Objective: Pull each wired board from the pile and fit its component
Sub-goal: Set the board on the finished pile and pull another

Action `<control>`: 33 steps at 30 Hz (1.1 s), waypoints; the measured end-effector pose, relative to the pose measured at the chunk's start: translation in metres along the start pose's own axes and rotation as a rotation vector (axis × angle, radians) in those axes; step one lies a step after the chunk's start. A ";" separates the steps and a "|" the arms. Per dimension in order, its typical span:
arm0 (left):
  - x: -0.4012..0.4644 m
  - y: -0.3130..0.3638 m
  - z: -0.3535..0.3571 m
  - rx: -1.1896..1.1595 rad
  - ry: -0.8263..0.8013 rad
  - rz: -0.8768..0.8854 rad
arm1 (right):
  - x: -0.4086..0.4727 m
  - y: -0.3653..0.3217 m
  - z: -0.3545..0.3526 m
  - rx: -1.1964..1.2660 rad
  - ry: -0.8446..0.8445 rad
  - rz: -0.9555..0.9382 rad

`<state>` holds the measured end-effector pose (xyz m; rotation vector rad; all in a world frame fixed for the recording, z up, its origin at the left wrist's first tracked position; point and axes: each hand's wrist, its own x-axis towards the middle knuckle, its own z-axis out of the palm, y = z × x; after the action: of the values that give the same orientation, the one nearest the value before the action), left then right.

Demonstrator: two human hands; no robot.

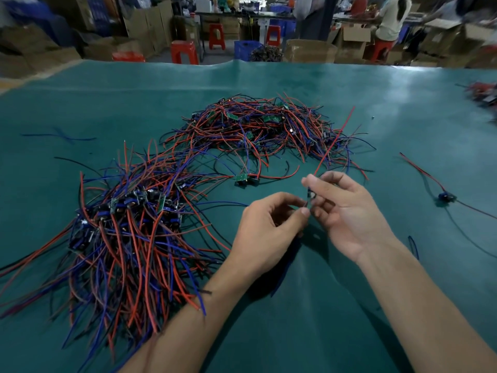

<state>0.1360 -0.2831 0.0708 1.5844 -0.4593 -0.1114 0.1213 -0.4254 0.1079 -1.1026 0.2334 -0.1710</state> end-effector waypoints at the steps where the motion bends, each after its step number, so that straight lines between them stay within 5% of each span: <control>1: 0.000 0.000 -0.001 0.007 -0.014 0.001 | -0.001 0.003 0.002 -0.027 0.014 -0.034; 6: 0.002 0.000 -0.002 0.022 0.006 -0.045 | -0.004 0.018 0.013 -0.236 0.048 -0.184; 16: 0.000 0.002 -0.003 0.036 -0.027 -0.063 | 0.004 0.010 -0.002 -0.149 -0.052 0.053; 23: 0.003 0.000 -0.002 0.099 -0.069 -0.062 | 0.018 -0.005 -0.029 -0.338 0.318 -0.342; 29: 0.002 0.000 -0.001 0.108 0.033 -0.059 | 0.026 -0.015 -0.050 -0.092 0.670 -0.267; 31: 0.004 -0.001 -0.004 0.079 0.140 -0.050 | 0.025 -0.013 -0.048 -0.167 0.642 -0.143; 33: 0.005 -0.001 -0.005 0.077 0.194 -0.025 | 0.020 -0.004 -0.036 -0.334 0.424 -0.058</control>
<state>0.1429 -0.2800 0.0714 1.6581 -0.2951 0.0418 0.1308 -0.4632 0.0945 -1.3984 0.6270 -0.4302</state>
